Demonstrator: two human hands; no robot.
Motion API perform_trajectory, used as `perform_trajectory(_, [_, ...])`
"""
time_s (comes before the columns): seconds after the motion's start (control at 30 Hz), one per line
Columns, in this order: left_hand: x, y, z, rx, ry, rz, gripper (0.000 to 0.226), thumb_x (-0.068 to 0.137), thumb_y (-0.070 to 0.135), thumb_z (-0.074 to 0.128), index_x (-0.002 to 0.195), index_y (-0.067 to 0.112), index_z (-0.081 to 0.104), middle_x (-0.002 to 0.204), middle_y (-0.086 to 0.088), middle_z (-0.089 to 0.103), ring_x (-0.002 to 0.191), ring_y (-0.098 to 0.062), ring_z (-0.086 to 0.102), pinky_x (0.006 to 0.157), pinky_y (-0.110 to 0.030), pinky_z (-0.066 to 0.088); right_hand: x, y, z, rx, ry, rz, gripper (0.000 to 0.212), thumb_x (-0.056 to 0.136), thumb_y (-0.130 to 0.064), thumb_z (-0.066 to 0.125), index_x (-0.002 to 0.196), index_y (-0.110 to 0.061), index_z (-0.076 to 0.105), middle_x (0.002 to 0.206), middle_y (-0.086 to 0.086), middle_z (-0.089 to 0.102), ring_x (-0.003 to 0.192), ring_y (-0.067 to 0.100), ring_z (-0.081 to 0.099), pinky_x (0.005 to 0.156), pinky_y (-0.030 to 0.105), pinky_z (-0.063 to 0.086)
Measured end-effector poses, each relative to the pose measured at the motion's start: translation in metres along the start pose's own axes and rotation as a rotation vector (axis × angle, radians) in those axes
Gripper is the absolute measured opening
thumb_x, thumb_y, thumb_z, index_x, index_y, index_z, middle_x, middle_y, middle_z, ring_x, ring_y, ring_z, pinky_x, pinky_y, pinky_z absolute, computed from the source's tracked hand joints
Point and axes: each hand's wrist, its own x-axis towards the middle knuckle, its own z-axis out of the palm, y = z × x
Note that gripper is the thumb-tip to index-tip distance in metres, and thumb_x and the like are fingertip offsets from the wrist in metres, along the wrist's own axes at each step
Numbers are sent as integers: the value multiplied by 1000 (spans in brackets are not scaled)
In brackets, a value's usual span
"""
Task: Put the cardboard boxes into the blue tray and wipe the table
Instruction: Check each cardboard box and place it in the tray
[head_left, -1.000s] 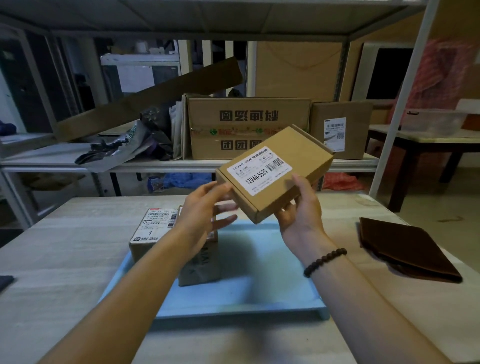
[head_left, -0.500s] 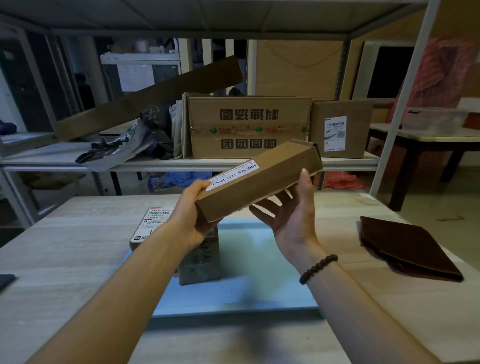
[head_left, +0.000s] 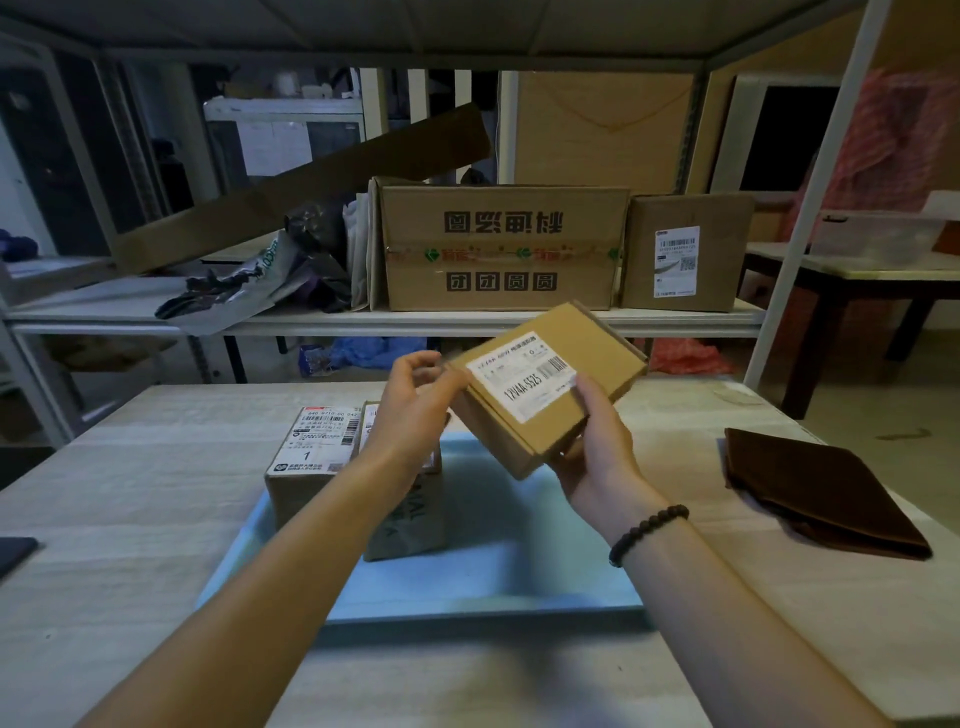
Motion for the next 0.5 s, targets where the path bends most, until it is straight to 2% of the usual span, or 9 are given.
perform_trajectory(0.07, [-1, -2, -1, 239, 55, 158, 44, 95, 23, 61, 134, 22, 41, 128, 3, 49, 114, -11, 51, 93, -26, 40, 4, 1, -8, -158, 46, 45, 40, 98, -52, 56, 121, -21, 67, 106, 6, 77, 100, 27, 72, 90, 46, 58])
perform_trajectory(0.17, [-6, -3, -2, 432, 10, 319, 44, 96, 23, 58, 136, 26, 40, 129, 10, 49, 119, -6, 45, 92, -26, 35, 8, 5, -16, -438, 75, 72, 42, 100, -52, 50, 116, -17, 68, 103, 7, 76, 97, 27, 71, 81, 41, 56])
perform_trajectory(0.2, [-5, -4, -2, 480, -20, 338, 43, 96, 22, 58, 135, 26, 41, 128, 10, 51, 119, -5, 46, 92, -26, 37, 8, 6, -17, -515, 58, 81, 41, 101, -49, 51, 115, -15, 68, 101, 8, 76, 96, 27, 71, 80, 41, 56])
perform_trajectory(0.3, [-5, -7, 1, 610, -83, 378, 45, 93, 17, 60, 134, 26, 44, 131, 9, 53, 122, -5, 47, 96, -28, 41, 7, 10, -19, -669, 26, 110, 32, 95, -38, 58, 106, -11, 71, 94, 11, 78, 94, 31, 73, 90, 47, 58])
perform_trajectory(0.33, [-6, -9, 2, 631, -102, 386, 47, 92, 16, 61, 135, 26, 45, 133, 9, 53, 124, -5, 46, 96, -27, 40, 7, 12, -19, -695, 14, 110, 29, 93, -34, 59, 103, -11, 72, 93, 12, 78, 92, 30, 73, 89, 45, 59])
perform_trajectory(0.43, [-6, -13, 2, 659, -115, 392, 49, 92, 15, 61, 137, 26, 46, 137, 9, 52, 126, -3, 43, 94, -23, 36, 6, 17, -19, -757, -19, 129, 20, 99, -30, 54, 100, -13, 65, 91, 9, 74, 87, 23, 70, 71, 33, 56])
perform_trajectory(0.5, [-6, -13, 1, 664, -102, 398, 49, 92, 15, 61, 138, 25, 45, 137, 8, 52, 127, -4, 43, 95, -24, 36, 7, 23, -21, -795, -54, 163, 17, 101, -29, 53, 102, -14, 62, 94, 8, 74, 90, 23, 70, 77, 32, 57])
